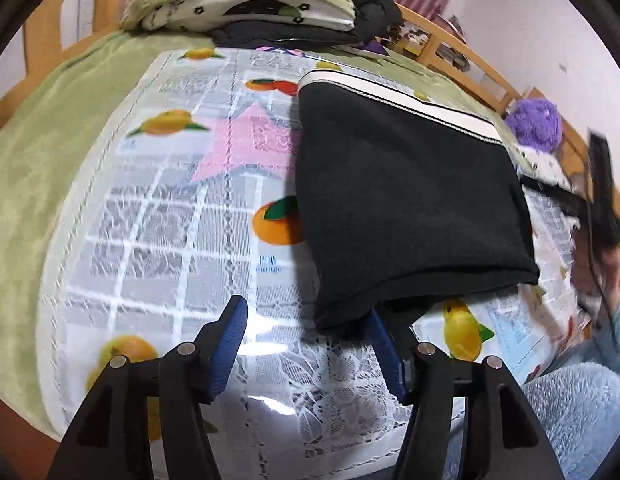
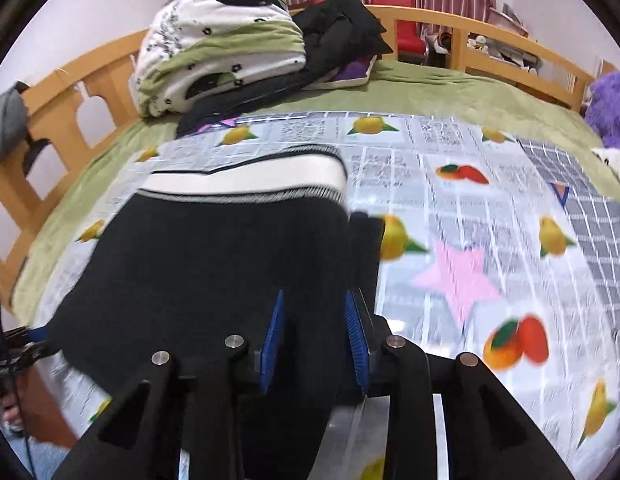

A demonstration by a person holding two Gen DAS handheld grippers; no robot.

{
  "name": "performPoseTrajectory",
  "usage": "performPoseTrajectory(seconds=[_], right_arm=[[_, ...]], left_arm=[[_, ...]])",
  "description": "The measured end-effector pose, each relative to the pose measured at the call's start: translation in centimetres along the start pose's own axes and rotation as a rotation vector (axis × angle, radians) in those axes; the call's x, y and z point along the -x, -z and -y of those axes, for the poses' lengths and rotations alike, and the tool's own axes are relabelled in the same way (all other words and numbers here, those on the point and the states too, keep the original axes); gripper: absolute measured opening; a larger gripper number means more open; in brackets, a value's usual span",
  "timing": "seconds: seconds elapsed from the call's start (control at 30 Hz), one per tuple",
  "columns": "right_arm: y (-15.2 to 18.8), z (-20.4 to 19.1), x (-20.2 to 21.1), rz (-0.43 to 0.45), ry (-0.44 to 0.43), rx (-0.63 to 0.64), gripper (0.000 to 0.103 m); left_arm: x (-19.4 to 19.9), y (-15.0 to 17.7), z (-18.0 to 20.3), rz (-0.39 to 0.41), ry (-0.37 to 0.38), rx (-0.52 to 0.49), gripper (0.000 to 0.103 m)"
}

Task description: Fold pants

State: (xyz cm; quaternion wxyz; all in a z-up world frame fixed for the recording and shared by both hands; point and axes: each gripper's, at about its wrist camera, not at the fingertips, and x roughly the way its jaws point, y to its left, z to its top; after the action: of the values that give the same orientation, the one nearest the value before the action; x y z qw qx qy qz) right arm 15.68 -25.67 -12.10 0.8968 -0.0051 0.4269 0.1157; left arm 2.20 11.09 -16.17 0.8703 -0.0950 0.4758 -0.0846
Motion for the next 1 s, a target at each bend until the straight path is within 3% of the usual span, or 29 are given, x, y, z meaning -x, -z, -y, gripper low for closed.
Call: performPoseTrajectory(seconds=[0.13, 0.23, 0.33, 0.4, 0.5, 0.6, 0.67, 0.77, 1.0], right_arm=[[-2.6, 0.4, -3.8, -0.011, 0.046, -0.018, 0.037], [-3.2, 0.7, -5.9, -0.022, 0.018, -0.057, 0.039], [-2.8, -0.5, -5.4, 0.017, 0.040, -0.001, 0.015], [-2.7, -0.7, -3.8, 0.049, 0.001, 0.020, 0.012], [-3.0, 1.1, -1.3, 0.075, -0.109, -0.092, 0.011], [-2.5, 1.1, -1.4, 0.071, -0.052, -0.052, 0.011], [-1.9, 1.4, -3.3, 0.010, -0.006, -0.032, 0.012], [-1.2, 1.9, -4.0, 0.007, 0.003, -0.029, 0.014], [-0.1, 1.5, -3.0, -0.001, 0.040, -0.043, 0.019]], left_arm=[[1.4, -0.9, 1.1, 0.037, -0.040, -0.098, 0.058], [1.7, -1.0, 1.3, 0.030, -0.053, -0.141, 0.058], [2.2, -0.6, 1.0, 0.022, -0.013, -0.161, 0.058], [2.6, -0.1, 0.7, 0.021, 0.014, -0.157, 0.058], [2.5, 0.6, 0.0, 0.010, -0.053, -0.135, 0.058], [2.8, 0.8, -1.0, 0.025, -0.054, -0.070, 0.058], [3.2, 0.5, -1.7, 0.037, -0.054, -0.006, 0.058], [3.3, -0.1, -1.8, 0.030, -0.126, 0.048, 0.058], [4.0, -0.8, -0.2, 0.074, -0.145, 0.044, 0.058]])
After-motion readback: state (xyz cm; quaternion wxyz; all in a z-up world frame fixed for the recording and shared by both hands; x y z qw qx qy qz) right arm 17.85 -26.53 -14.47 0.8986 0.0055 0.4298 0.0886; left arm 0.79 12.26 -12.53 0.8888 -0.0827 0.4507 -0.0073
